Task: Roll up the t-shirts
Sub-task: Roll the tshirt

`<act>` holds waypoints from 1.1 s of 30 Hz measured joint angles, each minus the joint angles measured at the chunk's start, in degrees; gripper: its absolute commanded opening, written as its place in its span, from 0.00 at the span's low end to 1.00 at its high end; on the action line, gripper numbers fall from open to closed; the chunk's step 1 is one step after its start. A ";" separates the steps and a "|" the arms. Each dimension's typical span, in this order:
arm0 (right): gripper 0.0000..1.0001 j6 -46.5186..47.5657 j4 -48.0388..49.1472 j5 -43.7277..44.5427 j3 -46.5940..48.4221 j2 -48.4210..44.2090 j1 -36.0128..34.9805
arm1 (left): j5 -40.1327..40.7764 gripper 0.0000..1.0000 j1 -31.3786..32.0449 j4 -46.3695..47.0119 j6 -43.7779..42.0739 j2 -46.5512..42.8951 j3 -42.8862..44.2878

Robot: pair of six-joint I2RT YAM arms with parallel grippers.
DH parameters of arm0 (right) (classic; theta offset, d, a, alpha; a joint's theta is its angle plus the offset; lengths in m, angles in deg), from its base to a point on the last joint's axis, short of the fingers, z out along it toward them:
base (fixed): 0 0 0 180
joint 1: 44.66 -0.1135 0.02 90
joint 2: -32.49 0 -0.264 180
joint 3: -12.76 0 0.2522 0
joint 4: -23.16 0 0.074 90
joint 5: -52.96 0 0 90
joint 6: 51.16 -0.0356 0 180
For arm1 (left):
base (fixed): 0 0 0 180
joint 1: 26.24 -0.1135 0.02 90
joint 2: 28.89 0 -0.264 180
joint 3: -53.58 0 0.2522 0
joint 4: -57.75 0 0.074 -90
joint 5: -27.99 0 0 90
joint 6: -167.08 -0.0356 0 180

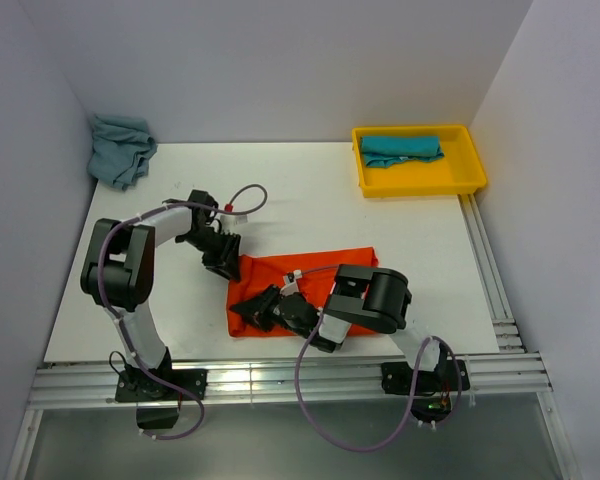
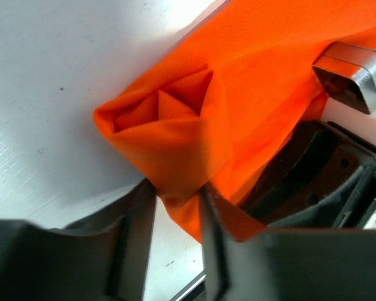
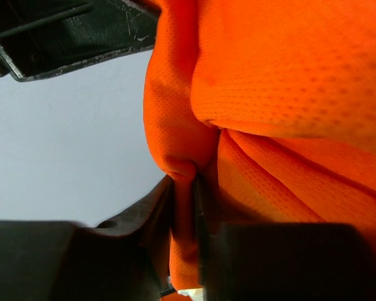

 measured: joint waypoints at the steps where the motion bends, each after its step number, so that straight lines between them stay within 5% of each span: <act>1: 0.38 0.02 -1.11 -0.02 0.00 -0.48 0.00 | 0.72 0.29 0.42 0.09 0.66 0.00 0.00; 3: 0.45 0.33 -5.03 -0.02 0.00 -2.32 -0.02 | 2.40 0.26 1.16 0.35 1.46 0.00 0.00; 15: 0.45 7.15 -47.63 6.25 11.17 -16.96 -4.52 | 9.90 0.23 3.54 0.52 4.57 -1.33 -0.02; 24: 0.23 7.69 -61.24 9.51 15.10 -16.87 -7.48 | 11.85 0.22 4.66 -0.15 4.81 -1.62 0.00; 29: 0.53 7.30 -68.13 10.67 18.71 -16.31 -9.20 | 12.72 0.23 5.27 -1.14 5.01 -1.62 0.28; 33: 0.57 7.82 -77.18 12.09 23.96 -16.33 -10.86 | 13.99 0.23 5.95 -1.53 4.98 -1.62 0.70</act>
